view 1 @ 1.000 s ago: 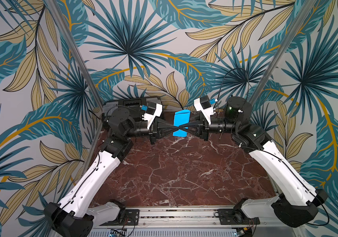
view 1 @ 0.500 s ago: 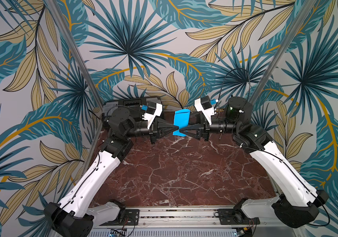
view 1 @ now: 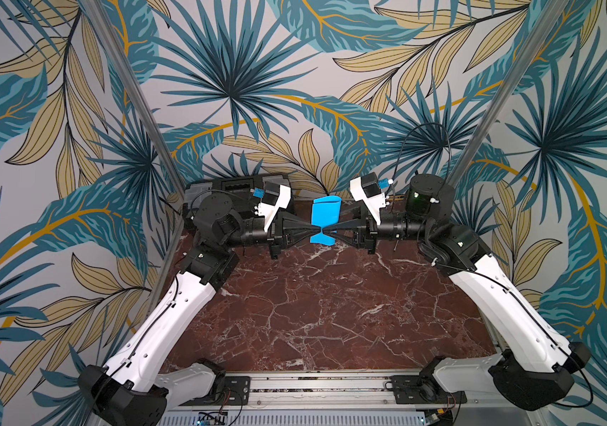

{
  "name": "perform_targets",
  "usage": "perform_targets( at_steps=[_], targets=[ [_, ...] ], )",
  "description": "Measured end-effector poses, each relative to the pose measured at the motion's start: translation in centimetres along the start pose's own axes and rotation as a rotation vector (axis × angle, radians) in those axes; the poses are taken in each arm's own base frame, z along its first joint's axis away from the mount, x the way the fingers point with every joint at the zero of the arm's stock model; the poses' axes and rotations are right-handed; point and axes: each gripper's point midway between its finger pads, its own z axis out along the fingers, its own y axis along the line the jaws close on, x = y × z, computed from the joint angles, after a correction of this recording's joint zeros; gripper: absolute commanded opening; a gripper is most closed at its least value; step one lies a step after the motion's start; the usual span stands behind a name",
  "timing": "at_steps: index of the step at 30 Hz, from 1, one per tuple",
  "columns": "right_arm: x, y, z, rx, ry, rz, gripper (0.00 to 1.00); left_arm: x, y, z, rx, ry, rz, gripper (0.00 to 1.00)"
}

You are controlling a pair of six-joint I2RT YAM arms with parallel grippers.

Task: Fold the square paper along the opposite sides
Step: Smooth out the paper.

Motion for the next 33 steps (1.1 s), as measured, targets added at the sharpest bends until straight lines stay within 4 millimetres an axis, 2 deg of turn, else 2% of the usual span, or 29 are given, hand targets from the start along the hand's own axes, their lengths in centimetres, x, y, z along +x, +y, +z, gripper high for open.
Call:
perform_targets(
  at_steps=[5, 10, 17, 18, 19, 21, 23, 28, 31, 33],
  targets=[
    [-0.01, 0.01, 0.00, 0.000, 0.000, -0.006, 0.21, -0.28, -0.17, -0.11, -0.005, -0.006, 0.006, 0.00],
    [0.01, 0.00, 0.00, 0.000, 0.000, -0.013, 0.00, -0.40, -0.14, -0.13, -0.010, -0.010, 0.006, 0.00],
    [0.02, 0.01, -0.02, 0.000, 0.001, -0.013, 0.00, -0.45, -0.10, -0.13, -0.012, -0.012, 0.009, 0.00],
    [0.02, 0.02, -0.02, 0.000, 0.001, -0.013, 0.07, -0.45, -0.10, -0.13, -0.013, -0.012, 0.009, 0.00],
    [0.02, 0.03, -0.02, 0.000, 0.001, -0.014, 0.20, -0.45, -0.10, -0.13, -0.013, -0.012, 0.008, 0.00],
    [0.03, 0.08, -0.02, -0.003, 0.001, -0.010, 0.29, -0.47, -0.06, -0.13, -0.015, -0.013, 0.009, 0.00],
    [0.03, 0.11, -0.02, -0.005, 0.001, -0.015, 0.31, -0.48, -0.04, -0.13, -0.016, -0.013, 0.009, 0.00],
    [-0.04, 0.16, -0.04, -0.007, 0.000, -0.017, 0.29, -0.48, -0.04, -0.13, -0.016, -0.013, 0.009, 0.00],
    [-0.43, 0.29, -0.17, -0.007, -0.006, -0.024, 0.22, -0.48, -0.04, -0.13, -0.016, -0.013, 0.009, 0.00],
    [-0.77, 0.42, -0.28, -0.008, -0.012, -0.032, 0.13, -0.47, -0.05, -0.13, -0.016, -0.013, 0.009, 0.00]
  ],
)
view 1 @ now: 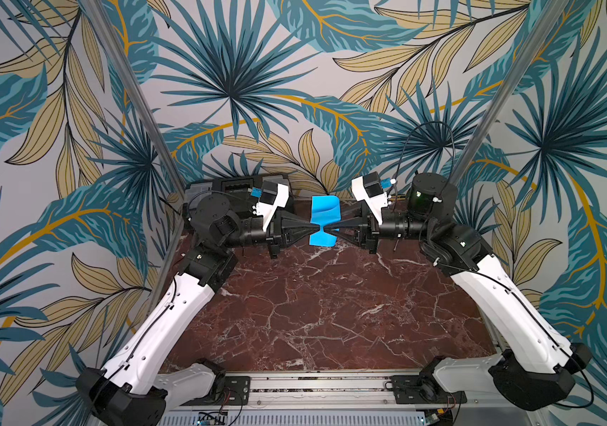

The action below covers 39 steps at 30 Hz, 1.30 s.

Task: Fold the square paper along the opposite sides
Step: Smooth out the paper.

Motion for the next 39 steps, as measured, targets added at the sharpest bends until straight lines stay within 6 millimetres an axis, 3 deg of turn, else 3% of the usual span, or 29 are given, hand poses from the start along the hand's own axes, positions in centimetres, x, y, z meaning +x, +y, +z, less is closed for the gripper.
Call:
perform_targets(
  at_steps=[2, 6, 8, 10, 12, 13, 15, 19, 20, 21, 22, 24, 25, 26, 27, 31, 32, 34, 36, 38, 39],
  targets=[
    [-0.4, 0.1, -0.1, -0.001, -0.007, -0.007, 0.00, 0.0, 0.0, 0.0, 0.000, 0.000, 0.000, 0.00],
    [-0.5, 0.2, -0.2, 0.000, -0.005, -0.003, 0.00, -0.1, 0.0, 0.0, 0.001, -0.003, 0.007, 0.00],
    [-0.5, 0.2, -0.2, -0.001, -0.005, -0.004, 0.16, -0.1, 0.0, 0.0, 0.001, -0.003, 0.007, 0.00],
    [-0.6, 0.2, -0.2, 0.000, -0.008, -0.009, 0.24, -0.1, 0.0, 0.0, 0.001, -0.003, 0.006, 0.00],
    [-1.0, 0.3, -0.4, 0.002, -0.014, -0.019, 0.24, -0.1, 0.0, 0.0, 0.001, -0.002, 0.005, 0.00],
    [-1.3, 0.4, -0.5, 0.003, -0.019, -0.026, 0.20, -0.1, 0.0, 0.0, 0.001, -0.002, 0.005, 0.00],
    [-2.0, 0.6, -0.7, 0.005, -0.030, -0.044, 0.00, 0.0, 0.0, 0.0, 0.001, -0.001, 0.004, 0.00],
    [-2.4, 0.6, -0.8, 0.008, -0.031, -0.040, 0.00, -0.2, -0.1, 0.0, 0.004, -0.005, 0.016, 0.00],
    [-2.4, 0.5, -0.7, 0.008, -0.029, -0.038, 0.03, -0.2, -0.1, 0.0, 0.004, -0.004, 0.016, 0.00],
    [-2.3, 0.5, -0.7, 0.009, -0.027, -0.035, 0.16, -0.1, -0.1, 0.0, 0.004, -0.004, 0.015, 0.00],
    [-2.3, 0.4, -0.7, 0.009, -0.026, -0.035, 0.22, -0.1, -0.1, 0.0, 0.003, -0.002, 0.013, 0.00],
    [-2.5, 0.4, -0.6, 0.012, -0.028, -0.041, 0.25, 0.0, -0.1, 0.1, 0.002, 0.002, 0.006, 0.00],
    [-2.7, 0.4, -0.7, 0.014, -0.032, -0.047, 0.24, 0.1, 0.0, 0.1, 0.002, 0.004, 0.002, 0.00],
    [-2.9, 0.4, -0.7, 0.016, -0.036, -0.054, 0.16, 0.2, 0.0, 0.1, 0.001, 0.006, -0.002, 0.00],
    [-3.2, 0.5, -0.8, 0.018, -0.041, -0.065, 0.00, 0.2, 0.0, 0.1, 0.001, 0.008, -0.004, 0.00],
    [-4.0, 0.6, -1.1, 0.024, -0.048, -0.074, 0.00, 0.1, -0.1, 0.1, 0.004, 0.004, 0.009, 0.00],
    [-3.9, 0.7, -1.1, 0.023, -0.046, -0.072, 0.01, 0.1, -0.1, 0.1, 0.005, 0.004, 0.013, 0.00],
    [-3.9, 0.6, -1.0, 0.024, -0.042, -0.070, 0.21, 0.2, -0.1, 0.1, 0.004, 0.005, 0.012, 0.00],
    [-3.9, 0.5, -1.0, 0.029, -0.043, -0.074, 0.22, 0.3, 0.0, 0.1, 0.002, 0.009, 0.007, 0.00],
    [-4.2, 0.6, -1.1, 0.031, -0.048, -0.091, 0.03, 0.4, 0.0, 0.1, 0.002, 0.012, 0.004, 0.00],
    [-4.3, 0.6, -1.1, 0.033, -0.050, -0.095, 0.00, 0.4, 0.0, 0.1, 0.002, 0.012, 0.004, 0.00]
  ],
)
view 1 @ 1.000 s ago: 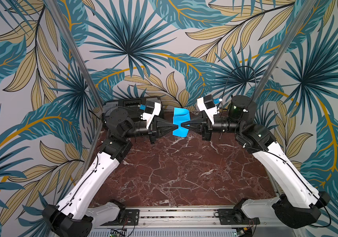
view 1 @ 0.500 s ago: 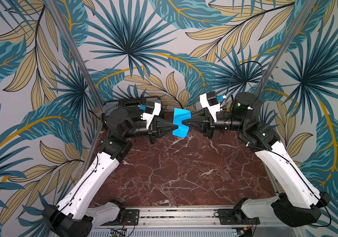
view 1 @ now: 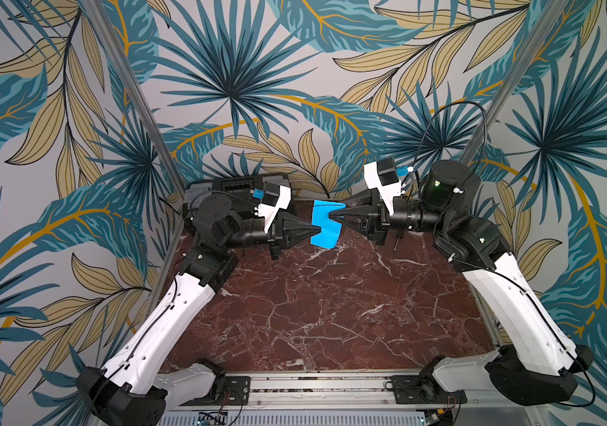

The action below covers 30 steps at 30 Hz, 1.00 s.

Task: Fold the square paper along the opposite sides
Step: Smooth out the paper.

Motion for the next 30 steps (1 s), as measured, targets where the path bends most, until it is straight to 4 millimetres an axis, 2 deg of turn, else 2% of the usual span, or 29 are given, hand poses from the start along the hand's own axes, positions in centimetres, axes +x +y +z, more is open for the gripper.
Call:
perform_targets(
  at_steps=[4, 5, 6, 7, 9, 11, 17, 19, 20, 22, 23, 27, 28, 30],
  targets=[
    [0.0, 0.0, 0.0, 0.001, 0.003, 0.003, 0.00, 0.0, 0.0, 0.0, 0.000, 0.000, 0.001, 0.00],
    [0.0, 0.0, 0.0, 0.001, 0.003, 0.002, 0.05, 0.0, 0.0, 0.0, 0.000, 0.000, 0.000, 0.00],
    [0.0, 0.0, 0.0, 0.001, 0.003, 0.002, 0.21, 0.0, 0.0, 0.0, -0.001, 0.000, 0.000, 0.00],
    [0.1, 0.0, 0.0, 0.000, 0.003, 0.005, 0.30, 0.0, 0.0, 0.0, -0.002, 0.000, 0.000, 0.00],
    [0.3, 0.0, 0.0, 0.000, 0.007, 0.004, 0.42, 0.0, 0.2, 0.0, -0.009, -0.002, 0.000, 0.00],
    [0.9, 0.0, 0.1, -0.001, 0.018, 0.008, 0.46, -0.1, 0.3, 0.0, -0.019, -0.005, 0.001, 0.00],
    [3.4, -0.3, 0.7, -0.007, 0.061, 0.051, 0.46, -0.8, 0.1, -0.3, -0.045, -0.022, 0.020, 0.00],
    [4.0, -0.3, 0.8, -0.013, 0.071, 0.062, 0.42, -1.3, -0.1, -0.5, -0.054, -0.034, 0.035, 0.00],
    [4.2, -0.3, 0.9, -0.017, 0.073, 0.064, 0.34, -1.6, -0.2, -0.6, -0.058, -0.038, 0.040, 0.00],
    [4.5, -0.2, 1.0, -0.028, 0.076, 0.071, 0.04, -2.0, -0.4, -0.7, -0.063, -0.049, 0.055, 0.00],
    [4.6, -0.1, 1.0, -0.033, 0.077, 0.075, 0.00, -2.2, -0.5, -0.7, -0.065, -0.052, 0.058, 0.00],
    [4.8, 0.1, 1.1, -0.046, 0.075, 0.081, 0.00, -2.4, -0.4, -0.8, -0.076, -0.058, 0.061, 0.00],
    [4.8, 0.1, 1.1, -0.047, 0.075, 0.080, 0.06, -2.3, -0.4, -0.8, -0.076, -0.058, 0.060, 0.00],
    [4.7, 0.2, 1.0, -0.049, 0.071, 0.079, 0.32, -2.4, -0.4, -0.8, -0.078, -0.058, 0.061, 0.00]
  ],
)
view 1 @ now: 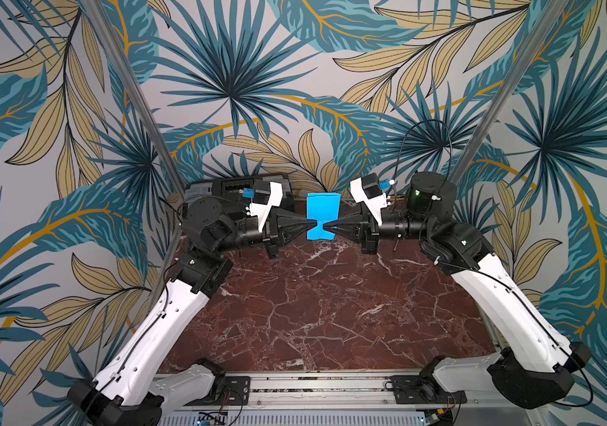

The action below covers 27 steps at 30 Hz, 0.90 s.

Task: Fold the square paper along the opposite sides
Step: Smooth out the paper.

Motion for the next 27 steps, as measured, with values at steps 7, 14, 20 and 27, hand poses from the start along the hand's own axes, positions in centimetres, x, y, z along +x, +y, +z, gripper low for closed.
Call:
perform_targets(
  at_steps=[7, 14, 20, 27],
  targets=[
    [0.9, 0.2, -0.1, -0.001, 0.010, 0.005, 0.00, -0.7, -0.1, 0.0, -0.005, -0.012, 0.016, 0.00],
    [1.4, 0.3, -0.1, -0.001, 0.012, 0.007, 0.25, -0.7, 0.0, 0.0, -0.010, -0.009, 0.010, 0.00],
    [2.1, 0.2, -0.1, 0.002, 0.019, 0.010, 0.00, -0.8, -0.1, -0.1, -0.013, -0.011, 0.012, 0.00],
    [2.8, 0.4, -0.8, 0.043, 0.017, 0.011, 0.76, -0.8, -0.1, -0.1, -0.021, -0.012, 0.010, 0.00]
  ],
)
